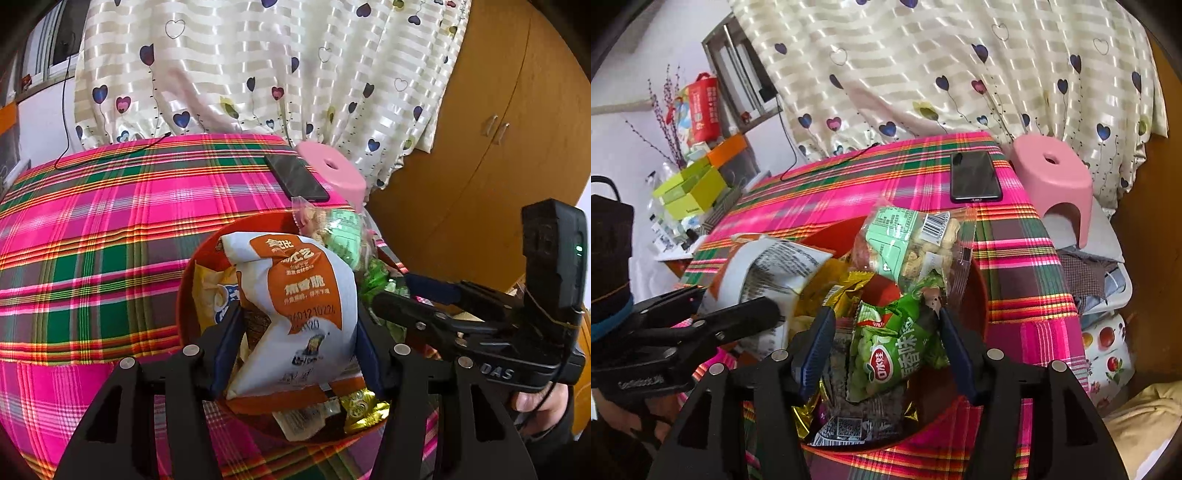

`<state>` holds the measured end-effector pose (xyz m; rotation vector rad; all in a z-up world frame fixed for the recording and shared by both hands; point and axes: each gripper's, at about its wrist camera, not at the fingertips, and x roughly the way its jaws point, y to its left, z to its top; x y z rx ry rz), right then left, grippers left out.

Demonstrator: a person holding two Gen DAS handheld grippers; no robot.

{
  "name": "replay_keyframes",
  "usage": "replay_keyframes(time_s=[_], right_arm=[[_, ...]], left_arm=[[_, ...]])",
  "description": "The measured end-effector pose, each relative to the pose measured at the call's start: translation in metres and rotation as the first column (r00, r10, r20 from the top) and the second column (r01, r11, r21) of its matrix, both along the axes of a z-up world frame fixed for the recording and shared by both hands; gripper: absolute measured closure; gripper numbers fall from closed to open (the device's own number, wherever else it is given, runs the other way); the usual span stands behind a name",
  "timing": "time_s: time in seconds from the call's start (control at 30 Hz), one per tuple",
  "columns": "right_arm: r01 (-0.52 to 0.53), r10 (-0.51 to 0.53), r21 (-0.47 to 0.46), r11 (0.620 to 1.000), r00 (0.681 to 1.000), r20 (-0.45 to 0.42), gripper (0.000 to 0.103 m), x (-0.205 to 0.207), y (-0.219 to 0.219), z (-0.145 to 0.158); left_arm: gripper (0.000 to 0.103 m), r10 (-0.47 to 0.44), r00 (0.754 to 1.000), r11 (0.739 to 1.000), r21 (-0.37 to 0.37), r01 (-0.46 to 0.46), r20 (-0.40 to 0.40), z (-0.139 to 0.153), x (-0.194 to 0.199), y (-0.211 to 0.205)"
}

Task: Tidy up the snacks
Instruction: 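Lower both bags into the basket and open both tools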

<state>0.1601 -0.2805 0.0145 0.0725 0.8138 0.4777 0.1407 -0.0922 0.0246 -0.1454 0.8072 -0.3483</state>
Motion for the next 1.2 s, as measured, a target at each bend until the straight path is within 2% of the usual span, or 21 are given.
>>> replay_keyframes(time_s=[0.1, 0.33, 0.6, 1.2], right_arm=[[-0.004, 0.004, -0.002, 1.0, 1.0, 0.002, 0.045, -0.002, 0.0, -0.001], [-0.004, 0.005, -0.014, 1.0, 1.0, 0.024, 0.043, -0.007, 0.0, 0.004], [-0.022, 0.023, -0.025, 0.999, 0.999, 0.035, 0.042, -0.014, 0.005, 0.008], [-0.004, 0.007, -0.05, 0.999, 0.998, 0.069, 0.042, -0.047, 0.01, 0.028]], left_arm=[[0.045, -0.002, 1.0, 1.0, -0.005, 0.002, -0.009, -0.003, 0.003, 0.001], [0.044, 0.0, 0.999, 1.0, -0.019, 0.001, 0.045, 0.006, -0.001, 0.004], [0.044, 0.019, 0.998, 0.999, -0.027, -0.018, 0.059, 0.012, -0.007, 0.011], [0.044, 0.043, 0.995, 0.999, -0.003, -0.043, 0.085, 0.023, -0.045, 0.021]])
